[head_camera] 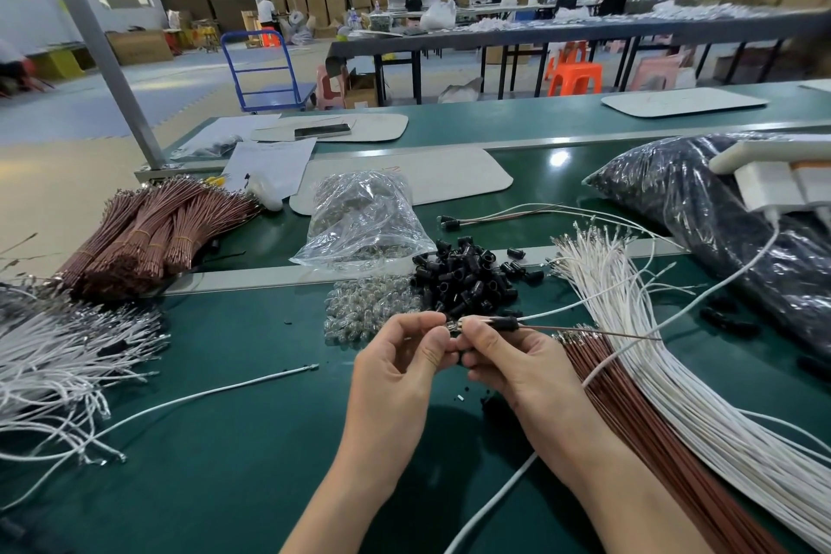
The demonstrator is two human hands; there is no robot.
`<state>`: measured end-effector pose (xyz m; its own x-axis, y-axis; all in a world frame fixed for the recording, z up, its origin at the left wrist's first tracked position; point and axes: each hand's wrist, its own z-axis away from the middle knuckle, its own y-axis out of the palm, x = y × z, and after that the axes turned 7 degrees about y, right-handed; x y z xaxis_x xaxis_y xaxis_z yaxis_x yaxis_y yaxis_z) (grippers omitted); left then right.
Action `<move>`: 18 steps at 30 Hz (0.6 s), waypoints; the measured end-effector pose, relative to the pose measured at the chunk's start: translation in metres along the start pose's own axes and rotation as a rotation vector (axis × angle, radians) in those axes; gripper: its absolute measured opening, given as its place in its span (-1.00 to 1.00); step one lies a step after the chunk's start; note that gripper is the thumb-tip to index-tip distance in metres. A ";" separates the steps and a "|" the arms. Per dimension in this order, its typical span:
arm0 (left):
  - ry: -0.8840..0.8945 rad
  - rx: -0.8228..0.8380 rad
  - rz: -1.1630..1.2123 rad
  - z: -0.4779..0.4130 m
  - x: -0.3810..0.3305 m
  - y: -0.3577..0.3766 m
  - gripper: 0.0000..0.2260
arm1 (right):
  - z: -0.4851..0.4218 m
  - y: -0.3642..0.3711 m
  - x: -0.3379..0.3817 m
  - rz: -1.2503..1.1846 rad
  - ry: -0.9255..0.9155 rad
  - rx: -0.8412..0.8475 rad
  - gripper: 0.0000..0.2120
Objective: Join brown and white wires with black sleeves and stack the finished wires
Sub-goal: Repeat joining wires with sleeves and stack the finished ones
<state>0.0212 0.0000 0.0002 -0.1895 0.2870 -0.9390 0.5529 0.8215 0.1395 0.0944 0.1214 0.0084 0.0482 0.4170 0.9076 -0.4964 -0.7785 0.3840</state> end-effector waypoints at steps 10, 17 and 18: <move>0.025 0.008 -0.069 0.000 0.001 -0.002 -0.92 | -0.001 0.000 -0.001 0.006 -0.009 0.002 -0.71; 0.071 -0.005 -0.189 0.001 0.007 -0.006 -0.84 | 0.000 0.001 -0.003 0.076 -0.035 -0.017 -0.75; 0.079 -0.006 -0.207 0.001 0.008 -0.006 -0.83 | 0.000 0.001 -0.003 0.074 -0.035 -0.019 -0.76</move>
<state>0.0172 -0.0030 -0.0087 -0.3617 0.1493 -0.9203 0.4911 0.8696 -0.0519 0.0942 0.1192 0.0066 0.0409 0.3421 0.9388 -0.5160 -0.7973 0.3130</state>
